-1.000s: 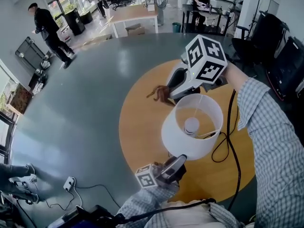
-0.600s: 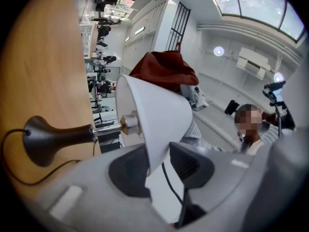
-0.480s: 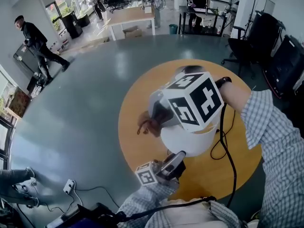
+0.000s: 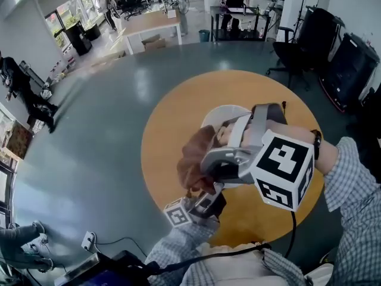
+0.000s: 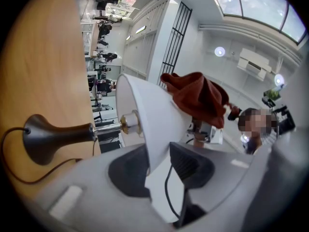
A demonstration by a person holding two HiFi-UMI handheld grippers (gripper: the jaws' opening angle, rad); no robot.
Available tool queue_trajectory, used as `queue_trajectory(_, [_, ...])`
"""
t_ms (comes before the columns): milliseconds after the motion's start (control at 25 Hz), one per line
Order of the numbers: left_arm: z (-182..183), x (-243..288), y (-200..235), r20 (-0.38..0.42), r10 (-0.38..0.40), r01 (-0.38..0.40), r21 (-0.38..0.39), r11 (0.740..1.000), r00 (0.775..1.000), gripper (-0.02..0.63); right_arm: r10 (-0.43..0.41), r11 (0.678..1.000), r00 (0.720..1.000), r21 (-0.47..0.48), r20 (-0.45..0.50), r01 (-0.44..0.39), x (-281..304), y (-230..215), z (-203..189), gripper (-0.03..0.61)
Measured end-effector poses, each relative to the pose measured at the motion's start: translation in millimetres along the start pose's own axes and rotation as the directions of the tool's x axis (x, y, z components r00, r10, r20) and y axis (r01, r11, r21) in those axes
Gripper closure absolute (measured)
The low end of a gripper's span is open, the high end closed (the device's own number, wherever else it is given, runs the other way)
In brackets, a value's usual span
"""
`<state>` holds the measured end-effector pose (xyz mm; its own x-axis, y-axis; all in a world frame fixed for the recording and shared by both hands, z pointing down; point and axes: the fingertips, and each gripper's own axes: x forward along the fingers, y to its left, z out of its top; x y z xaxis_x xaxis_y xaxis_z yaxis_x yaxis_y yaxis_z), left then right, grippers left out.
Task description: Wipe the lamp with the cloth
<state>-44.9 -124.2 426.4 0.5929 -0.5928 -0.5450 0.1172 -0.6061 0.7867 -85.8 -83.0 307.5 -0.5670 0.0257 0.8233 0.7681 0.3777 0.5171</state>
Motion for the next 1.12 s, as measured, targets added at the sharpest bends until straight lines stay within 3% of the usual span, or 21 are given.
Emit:
queue_trajectory(160, [1.0,0.4,-1.2,-0.007,0.003,-0.003,-0.011,1.0,1.0,0.489,-0.063,0.998,0.996,0.023,-0.065,0.064,-13.0,28.9,-4.3,0.505])
queue_trajectory(440, [-0.6,4.2,-3.2,-0.007,-0.007,0.007,-0.023,1.0,1.0,0.488,-0.145,0.961,0.984,0.222,-0.103,0.165,-39.1,73.9,-24.0,0.505])
queue_trajectory(600, [-0.4,1.6,1.0,-0.001,0.012,-0.012,-0.045,0.999,1.0,0.486,-0.182,0.914,0.974,0.342,-0.133,0.217,-46.7,96.1,-40.9,0.505])
queue_trajectory(920, [-2.6,2.2,1.9,-0.006,0.01,-0.01,-0.06,0.998,1.0,0.483,-0.222,0.786,0.959,0.55,-0.177,0.283,-37.7,141.0,-84.8,0.505])
queue_trajectory(1120, [-11.1,-10.2,0.9,-0.035,0.028,-0.031,-0.1,0.994,0.999,0.417,-0.247,0.743,0.955,0.601,-0.164,0.295,-26.1,144.9,-88.7,0.505])
